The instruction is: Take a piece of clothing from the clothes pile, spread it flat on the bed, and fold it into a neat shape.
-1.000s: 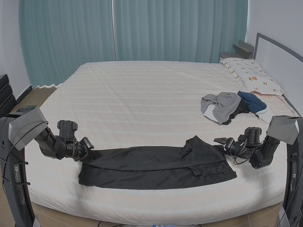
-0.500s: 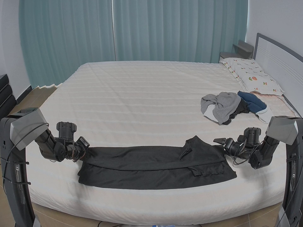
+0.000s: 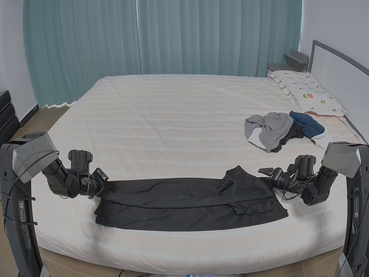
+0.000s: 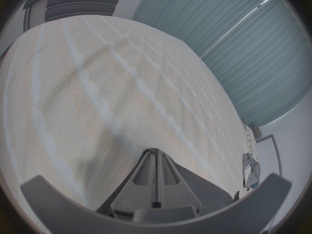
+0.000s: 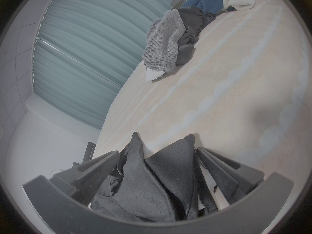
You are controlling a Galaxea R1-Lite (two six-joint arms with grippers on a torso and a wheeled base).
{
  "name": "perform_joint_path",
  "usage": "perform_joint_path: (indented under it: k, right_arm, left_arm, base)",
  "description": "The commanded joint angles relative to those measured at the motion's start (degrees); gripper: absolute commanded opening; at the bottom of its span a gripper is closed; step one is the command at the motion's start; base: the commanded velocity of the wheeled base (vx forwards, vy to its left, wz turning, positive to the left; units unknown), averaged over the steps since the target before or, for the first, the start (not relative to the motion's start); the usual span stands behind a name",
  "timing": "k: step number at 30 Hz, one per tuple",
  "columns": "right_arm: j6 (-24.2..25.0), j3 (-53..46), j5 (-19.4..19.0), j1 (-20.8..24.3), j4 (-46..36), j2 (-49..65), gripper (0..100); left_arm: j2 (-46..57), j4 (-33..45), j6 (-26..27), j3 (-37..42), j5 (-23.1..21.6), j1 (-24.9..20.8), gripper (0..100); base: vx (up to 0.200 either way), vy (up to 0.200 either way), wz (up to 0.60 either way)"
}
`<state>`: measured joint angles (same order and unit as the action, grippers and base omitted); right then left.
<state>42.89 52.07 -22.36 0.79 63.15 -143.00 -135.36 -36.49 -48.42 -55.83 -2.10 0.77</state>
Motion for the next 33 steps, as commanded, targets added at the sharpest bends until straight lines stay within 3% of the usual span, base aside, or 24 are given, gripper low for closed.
perform_joint_path:
  k: [1, 23, 24, 33]
  right_arm:
    - [0.0, 1.11, 0.21, 0.0, -0.04, -0.97, 0]
    - [0.53, 2.87, 1.97, -1.06, 0.22, -1.94, 0]
    - [0.53, 2.69, 1.97, -1.06, 0.31, -1.94, 100]
    - [1.23, -0.12, 1.7, -1.67, 1.54, 0.79, 100]
  left_arm:
    - [-0.08, 0.01, -0.01, 0.02, -0.01, 0.11, 0]
    - [0.01, 0.1, -0.09, 0.11, -0.01, 0.02, 0]
    - [0.01, 0.1, -0.09, 0.11, -0.01, 0.02, 100]
    - [1.95, 0.19, -0.53, 0.81, -0.19, 1.43, 100]
  base:
    - [0.0, 0.0, 0.0]
    - [0.0, 0.0, 0.0]
    - [0.0, 0.0, 0.0]
    - [0.0, 0.0, 0.0]
